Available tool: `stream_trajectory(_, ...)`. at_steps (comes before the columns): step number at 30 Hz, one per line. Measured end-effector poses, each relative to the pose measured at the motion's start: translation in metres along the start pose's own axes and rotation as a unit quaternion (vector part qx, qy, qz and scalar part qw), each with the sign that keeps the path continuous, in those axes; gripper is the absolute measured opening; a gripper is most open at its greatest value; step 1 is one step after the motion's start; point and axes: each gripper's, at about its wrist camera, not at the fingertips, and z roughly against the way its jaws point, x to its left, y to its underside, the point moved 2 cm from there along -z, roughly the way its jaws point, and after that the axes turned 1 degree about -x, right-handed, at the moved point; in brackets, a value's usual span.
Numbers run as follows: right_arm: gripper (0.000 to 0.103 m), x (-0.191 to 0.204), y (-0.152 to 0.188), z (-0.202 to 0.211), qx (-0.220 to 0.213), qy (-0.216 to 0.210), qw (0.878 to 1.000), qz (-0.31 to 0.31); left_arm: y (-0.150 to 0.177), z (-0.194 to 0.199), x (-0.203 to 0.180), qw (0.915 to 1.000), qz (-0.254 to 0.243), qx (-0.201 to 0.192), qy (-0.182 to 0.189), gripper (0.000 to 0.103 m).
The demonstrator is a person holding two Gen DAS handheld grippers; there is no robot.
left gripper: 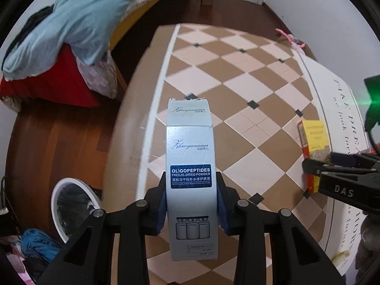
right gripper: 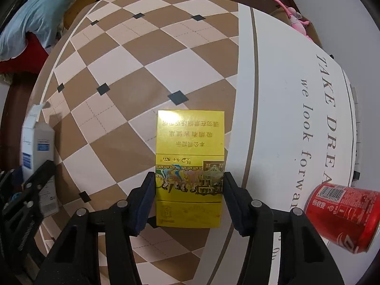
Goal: Collect trash
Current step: 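Carry both boxes over the white bin and open both tools to drop them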
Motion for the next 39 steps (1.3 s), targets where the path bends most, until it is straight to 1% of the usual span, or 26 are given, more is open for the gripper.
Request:
stream_trajectory(5,0.058,0.008,0.019,0.013,-0.021,-0.015,1.0,-0.013,0.0,0.03,0.015,0.9994,-0.002,-0.034,-0.009,0.031)
stream_trajectory(7,0.058,0.017,0.027,0.027,-0.04,-0.017,0.999,-0.007,0.0,0.045,0.025,0.9987,0.002,-0.049,-0.011,0.031)
stream_trajectory(11,0.058,0.038,0.04,0.055,-0.071,-0.036,0.997,-0.001,0.002,0.078,0.052,0.9966,0.015,-0.08,-0.013,0.031)
stream_trajectory(13,0.058,0.049,0.044,0.071,-0.089,-0.047,0.995,0.004,0.005,0.095,0.069,0.9952,0.023,-0.094,-0.014,0.032)
stream_trajectory(17,0.058,0.085,0.055,0.11,-0.126,-0.07,0.989,0.022,0.017,0.13,0.113,0.9911,0.039,-0.124,-0.029,0.031)
stream_trajectory(20,0.058,0.115,0.058,0.134,-0.148,-0.09,0.984,0.041,0.027,0.147,0.145,0.9886,0.054,-0.136,-0.038,0.031)
stream_trajectory(22,0.058,0.135,0.059,0.145,-0.158,-0.1,0.981,0.054,0.037,0.157,0.172,0.9862,0.067,-0.143,-0.05,0.032)
stream_trajectory(24,0.058,0.164,0.061,0.157,-0.167,-0.112,0.977,0.071,0.048,0.161,0.197,0.9845,0.08,-0.144,-0.059,0.031)
stream_trajectory(27,0.058,0.209,0.069,0.166,-0.173,-0.13,0.972,0.097,0.065,0.16,0.232,0.9826,0.104,-0.137,-0.07,0.031)
stream_trajectory(31,0.058,0.266,0.079,0.161,-0.166,-0.148,0.966,0.129,0.086,0.14,0.28,0.9811,0.143,-0.109,-0.072,0.031)
stream_trajectory(34,0.058,0.314,0.086,0.141,-0.141,-0.156,0.965,0.153,0.098,0.114,0.314,0.9796,0.176,-0.077,-0.061,0.031)
stream_trajectory(35,0.058,0.323,0.088,0.135,-0.135,-0.158,0.966,0.157,0.102,0.103,0.325,0.9786,0.189,-0.063,-0.053,0.031)
stream_trajectory(37,0.058,0.35,0.093,0.115,-0.112,-0.161,0.966,0.167,0.109,0.077,0.344,0.9781,0.203,-0.029,-0.035,0.032)
stream_trajectory(39,0.058,0.373,0.095,0.092,-0.088,-0.161,0.967,0.175,0.116,0.048,0.362,0.9745,0.224,0.004,-0.015,0.032)
